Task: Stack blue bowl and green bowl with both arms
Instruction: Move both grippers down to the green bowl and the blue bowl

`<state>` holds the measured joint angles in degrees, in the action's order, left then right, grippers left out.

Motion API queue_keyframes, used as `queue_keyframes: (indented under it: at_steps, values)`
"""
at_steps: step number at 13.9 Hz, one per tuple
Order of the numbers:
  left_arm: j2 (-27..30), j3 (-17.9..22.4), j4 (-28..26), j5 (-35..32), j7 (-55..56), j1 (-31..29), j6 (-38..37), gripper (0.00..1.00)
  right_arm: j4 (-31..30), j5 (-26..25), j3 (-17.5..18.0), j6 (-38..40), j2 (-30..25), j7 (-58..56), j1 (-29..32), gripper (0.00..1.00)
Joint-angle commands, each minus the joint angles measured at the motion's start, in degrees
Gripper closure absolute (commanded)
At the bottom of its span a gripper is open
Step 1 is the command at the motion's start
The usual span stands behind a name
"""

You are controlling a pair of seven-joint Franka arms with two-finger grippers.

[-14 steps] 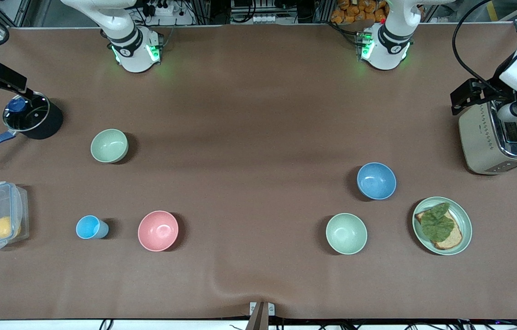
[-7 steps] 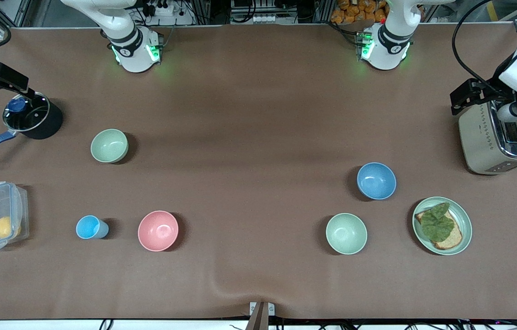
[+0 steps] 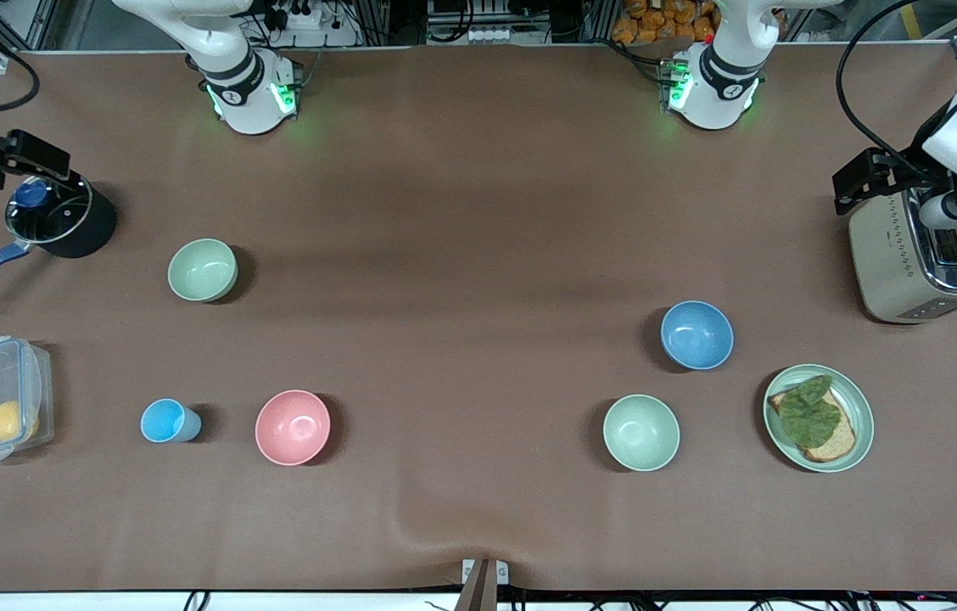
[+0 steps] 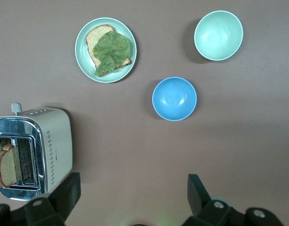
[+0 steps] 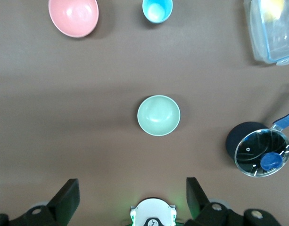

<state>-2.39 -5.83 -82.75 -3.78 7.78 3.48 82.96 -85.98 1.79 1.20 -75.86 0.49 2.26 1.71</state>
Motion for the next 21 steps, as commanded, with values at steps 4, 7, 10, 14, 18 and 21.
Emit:
queue_keyframes:
  at_steps: [4, 7, 10, 14, 18, 21]
  values:
    - [-3.49, 0.73, 1.1, 0.62, -0.57, -0.31, 1.58, 0.0, -13.4, -0.56, 0.64, -8.06, -2.24, -1.9, 4.18, 0.0]
    - [-7.0, 0.65, 0.84, 0.61, -0.48, -0.05, 3.52, 0.0, -20.69, -0.56, 0.64, -13.77, -3.56, -6.28, 7.25, 0.0]
    - [-10.0, 0.65, 0.22, 0.35, -0.4, -0.23, 7.39, 0.0, -29.56, -0.47, 0.64, -21.15, -6.37, -9.37, 8.57, 0.0]
    - [-13.34, 0.73, 0.13, 0.35, -0.4, -0.67, 10.55, 0.0, -36.52, 0.05, 0.64, -28.89, -6.55, -10.68, 9.8, 0.0]
    - [-17.12, 0.65, -0.48, 0.35, -0.83, -1.63, 13.45, 0.0, -44.43, 1.02, 0.47, -40.23, -6.03, -16.23, 12.53, 0.0]
    - [-18.88, 0.73, -2.41, 0.26, -1.1, -1.72, 16.52, 0.0, -49.35, 1.02, 0.38, -47.78, -5.5, -16.23, 12.62, 0.0]
